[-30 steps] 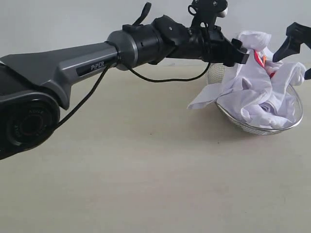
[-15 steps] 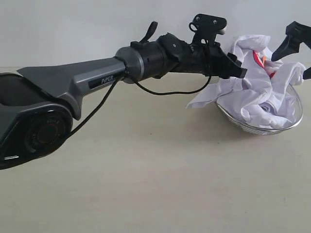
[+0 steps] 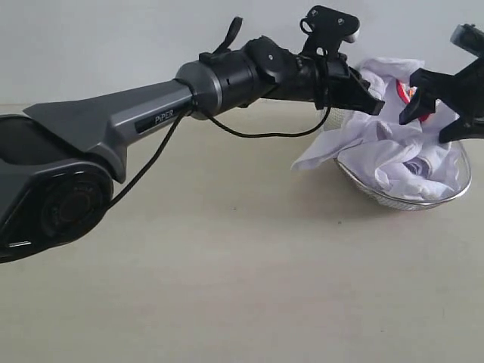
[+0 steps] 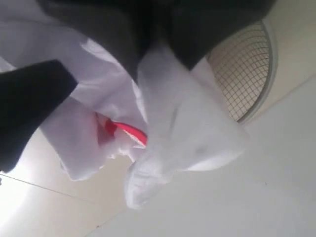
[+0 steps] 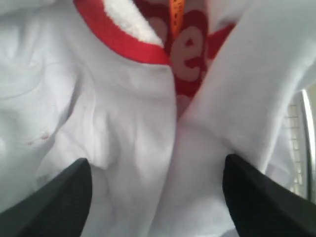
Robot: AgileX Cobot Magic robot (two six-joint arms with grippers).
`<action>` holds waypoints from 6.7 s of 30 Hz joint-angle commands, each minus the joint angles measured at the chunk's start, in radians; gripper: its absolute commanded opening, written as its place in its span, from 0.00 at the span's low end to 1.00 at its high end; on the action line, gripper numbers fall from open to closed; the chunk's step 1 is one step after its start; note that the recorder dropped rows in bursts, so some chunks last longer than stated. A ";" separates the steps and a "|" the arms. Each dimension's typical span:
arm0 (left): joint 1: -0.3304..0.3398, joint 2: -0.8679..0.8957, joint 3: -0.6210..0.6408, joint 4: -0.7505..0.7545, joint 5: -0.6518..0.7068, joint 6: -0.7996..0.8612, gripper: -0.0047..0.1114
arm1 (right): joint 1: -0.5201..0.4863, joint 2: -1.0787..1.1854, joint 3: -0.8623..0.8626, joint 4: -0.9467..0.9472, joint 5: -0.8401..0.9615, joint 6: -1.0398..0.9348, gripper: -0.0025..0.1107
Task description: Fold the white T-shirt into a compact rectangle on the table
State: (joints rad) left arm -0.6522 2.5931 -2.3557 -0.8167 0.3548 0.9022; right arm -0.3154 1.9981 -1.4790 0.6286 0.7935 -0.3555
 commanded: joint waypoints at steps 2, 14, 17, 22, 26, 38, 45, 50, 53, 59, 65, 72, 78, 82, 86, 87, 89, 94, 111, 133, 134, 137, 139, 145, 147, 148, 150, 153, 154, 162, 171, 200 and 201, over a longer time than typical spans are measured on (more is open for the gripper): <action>0.018 -0.007 -0.007 0.029 0.005 -0.043 0.08 | -0.034 -0.021 0.001 -0.016 -0.017 0.002 0.62; 0.022 -0.007 -0.007 0.029 0.005 -0.043 0.08 | -0.034 -0.028 0.001 -0.008 -0.034 0.002 0.62; 0.026 -0.007 -0.007 0.029 0.005 -0.043 0.08 | -0.034 -0.040 0.001 -0.010 -0.033 0.000 0.62; 0.026 -0.007 -0.007 0.029 0.005 -0.043 0.08 | -0.034 -0.069 0.001 -0.015 -0.051 0.000 0.62; 0.026 -0.007 -0.007 0.029 0.005 -0.043 0.08 | -0.034 -0.067 0.001 -0.067 -0.061 0.012 0.62; 0.026 -0.007 -0.007 0.029 0.005 -0.043 0.08 | -0.034 0.019 0.001 -0.054 -0.091 0.040 0.62; 0.026 -0.007 -0.007 0.029 0.005 -0.043 0.08 | -0.021 0.075 0.001 0.013 -0.116 0.005 0.55; 0.026 -0.009 -0.007 0.029 0.005 -0.043 0.08 | -0.011 0.081 0.001 0.023 -0.130 0.005 0.17; 0.026 -0.013 -0.007 0.029 0.007 -0.043 0.08 | -0.011 0.079 0.001 0.023 -0.124 -0.009 0.02; 0.026 -0.049 -0.007 0.029 0.012 -0.043 0.08 | -0.011 0.055 0.001 0.063 -0.085 -0.033 0.02; 0.026 -0.110 -0.007 0.032 0.027 -0.043 0.08 | -0.011 -0.038 0.001 0.173 -0.054 -0.103 0.02; 0.026 -0.161 -0.007 0.032 0.075 -0.043 0.08 | -0.011 -0.132 0.001 0.188 -0.003 -0.116 0.02; 0.026 -0.218 -0.007 0.067 0.119 -0.043 0.08 | -0.011 -0.228 0.001 0.230 0.015 -0.146 0.02; 0.024 -0.253 -0.007 0.074 0.149 -0.068 0.08 | -0.011 -0.279 0.001 0.281 0.052 -0.172 0.02; 0.012 -0.285 -0.007 0.094 0.175 -0.073 0.08 | -0.011 -0.317 0.001 0.295 0.072 -0.178 0.02; 0.006 -0.293 -0.007 0.104 0.180 -0.087 0.08 | -0.011 -0.328 0.001 0.300 0.087 -0.178 0.02; 0.001 -0.307 -0.007 0.130 0.200 -0.120 0.08 | -0.011 -0.351 0.001 0.308 0.106 -0.180 0.02; 0.001 -0.341 -0.007 0.239 0.268 -0.208 0.08 | -0.011 -0.406 0.001 0.345 0.142 -0.200 0.02; -0.004 -0.441 -0.007 0.389 0.355 -0.417 0.08 | 0.085 -0.460 0.001 0.442 0.208 -0.238 0.02; -0.004 -0.687 0.273 0.516 0.382 -0.513 0.08 | 0.268 -0.538 0.001 0.398 0.242 -0.185 0.02; -0.004 -0.705 0.300 0.523 0.371 -0.513 0.08 | 0.268 -0.542 0.001 0.393 0.247 -0.181 0.02; -0.004 -0.762 0.391 0.530 0.326 -0.513 0.08 | 0.268 -0.555 0.001 0.383 0.269 -0.171 0.02; -0.004 -0.804 0.450 0.530 0.286 -0.513 0.08 | 0.268 -0.561 0.001 0.383 0.285 -0.171 0.02; 0.001 -0.917 0.610 0.541 0.219 -0.528 0.08 | 0.268 -0.582 0.001 0.389 0.303 -0.150 0.02; 0.003 -0.943 0.642 0.551 0.211 -0.545 0.08 | 0.272 -0.582 0.001 0.389 0.322 -0.142 0.02; 0.008 -0.963 0.662 0.558 0.200 -0.547 0.08 | 0.283 -0.582 0.001 0.389 0.324 -0.142 0.02; 0.018 -0.992 0.687 0.567 0.195 -0.547 0.08 | 0.307 -0.582 0.001 0.389 0.320 -0.142 0.02; 0.043 -1.042 0.736 0.569 0.190 -0.559 0.08 | 0.369 -0.582 0.001 0.389 0.306 -0.140 0.02; 0.051 -1.058 0.755 0.569 0.190 -0.559 0.08 | 0.394 -0.582 0.001 0.385 0.289 -0.138 0.02; 0.117 -1.199 0.890 0.571 0.162 -0.561 0.08 | 0.520 -0.580 0.001 0.368 0.205 -0.121 0.02; 0.161 -1.293 0.918 0.607 0.162 -0.566 0.08 | 0.558 -0.580 0.001 0.335 0.163 -0.119 0.02; 0.211 -1.331 0.918 0.633 0.166 -0.573 0.08 | 0.558 -0.424 0.001 0.122 0.246 -0.088 0.62; 0.215 -1.331 0.918 0.633 0.173 -0.573 0.08 | 0.558 -0.421 0.001 0.095 0.243 -0.079 0.59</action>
State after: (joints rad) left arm -0.4516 1.2793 -1.4368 -0.1901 0.5288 0.3420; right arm 0.2398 1.5711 -1.4770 0.7779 1.0348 -0.4530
